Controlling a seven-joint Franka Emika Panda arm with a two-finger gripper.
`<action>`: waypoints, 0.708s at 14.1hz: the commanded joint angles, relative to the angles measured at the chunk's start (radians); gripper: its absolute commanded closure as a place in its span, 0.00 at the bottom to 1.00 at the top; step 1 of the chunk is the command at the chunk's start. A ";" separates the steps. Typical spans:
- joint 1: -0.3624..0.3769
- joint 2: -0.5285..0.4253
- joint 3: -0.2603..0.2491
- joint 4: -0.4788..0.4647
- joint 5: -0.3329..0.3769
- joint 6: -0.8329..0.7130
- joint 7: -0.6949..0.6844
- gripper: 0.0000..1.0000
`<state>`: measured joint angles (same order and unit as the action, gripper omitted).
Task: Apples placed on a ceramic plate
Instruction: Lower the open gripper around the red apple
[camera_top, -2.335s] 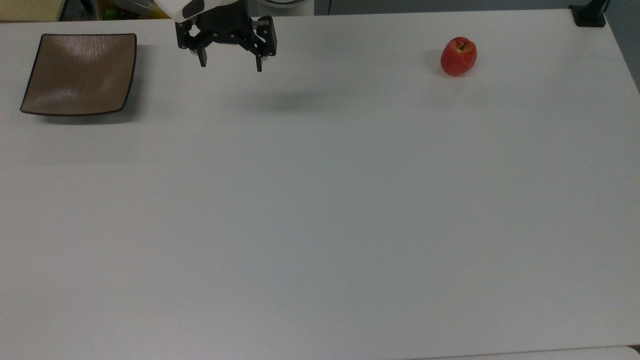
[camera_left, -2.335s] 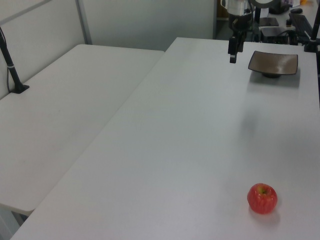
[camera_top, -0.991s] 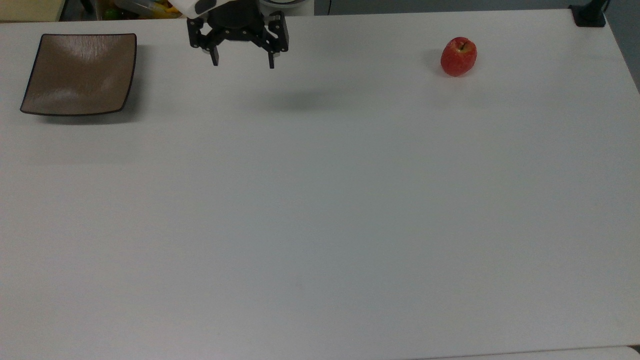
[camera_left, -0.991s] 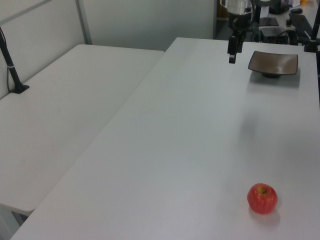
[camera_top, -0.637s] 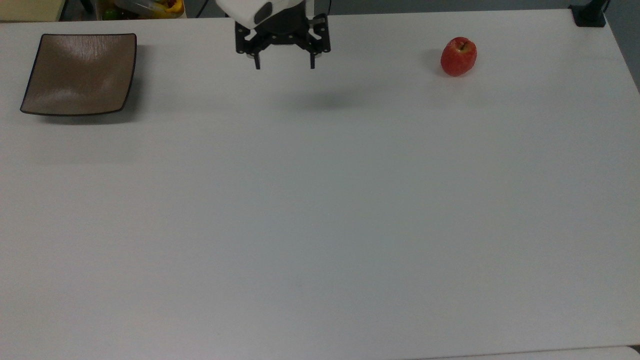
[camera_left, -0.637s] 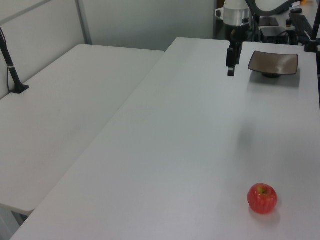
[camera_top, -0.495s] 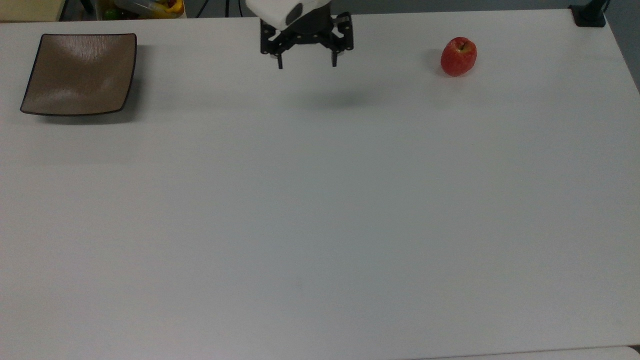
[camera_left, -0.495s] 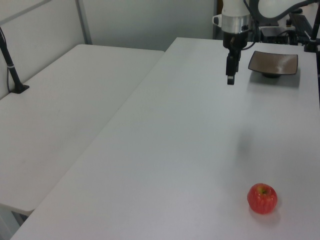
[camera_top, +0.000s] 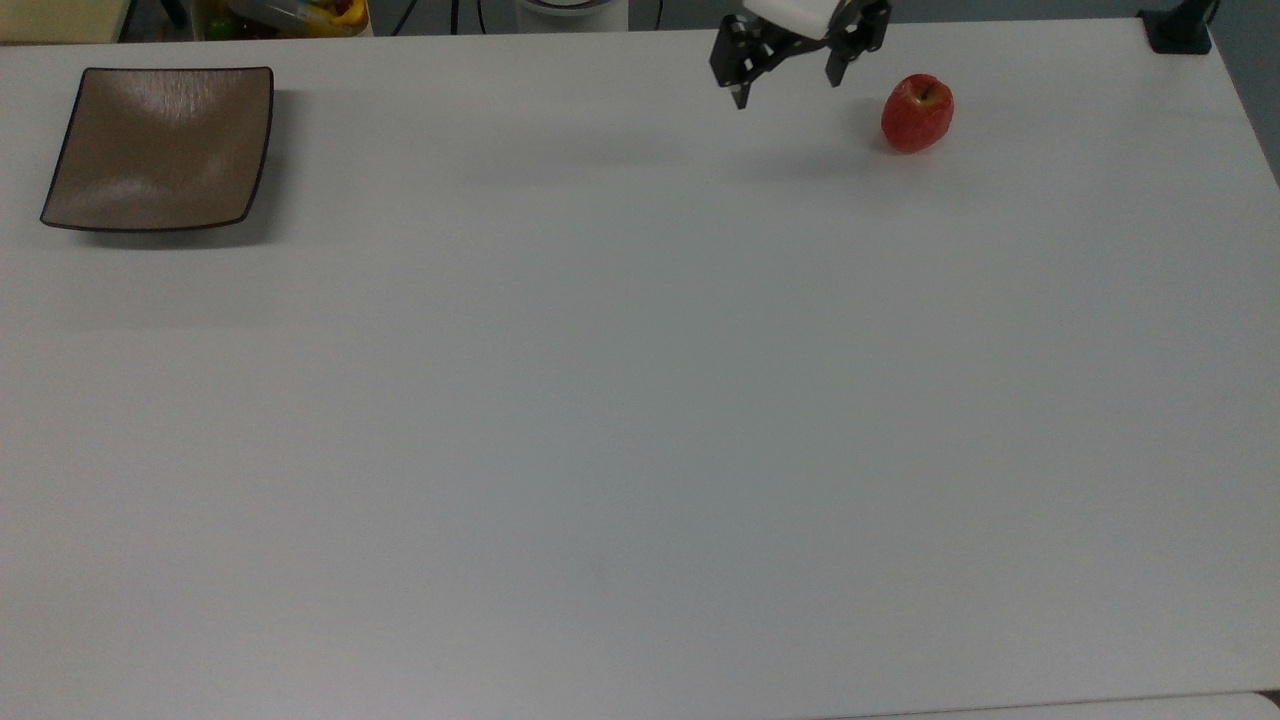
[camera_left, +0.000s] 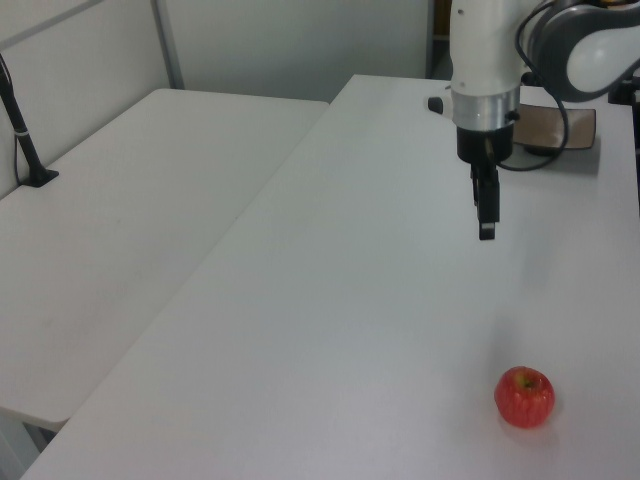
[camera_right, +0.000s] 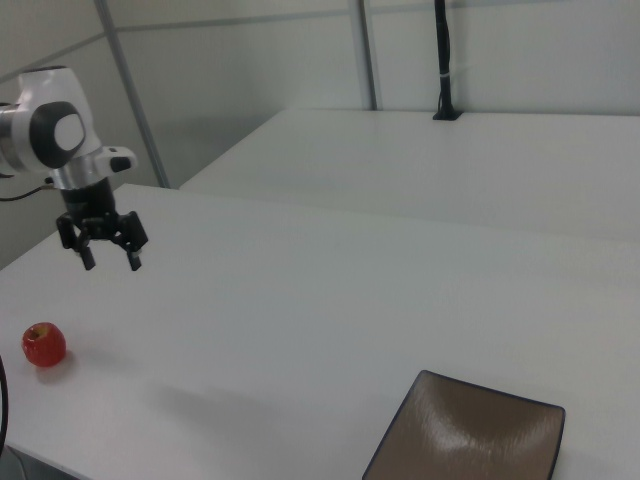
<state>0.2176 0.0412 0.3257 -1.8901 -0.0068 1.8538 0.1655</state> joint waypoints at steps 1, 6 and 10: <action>-0.003 -0.004 0.081 -0.029 0.022 -0.004 0.032 0.00; 0.035 0.006 0.168 -0.090 0.022 0.116 0.035 0.00; 0.101 0.048 0.177 -0.104 0.022 0.143 0.037 0.00</action>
<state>0.2833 0.0662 0.5045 -1.9759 -0.0020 1.9644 0.1911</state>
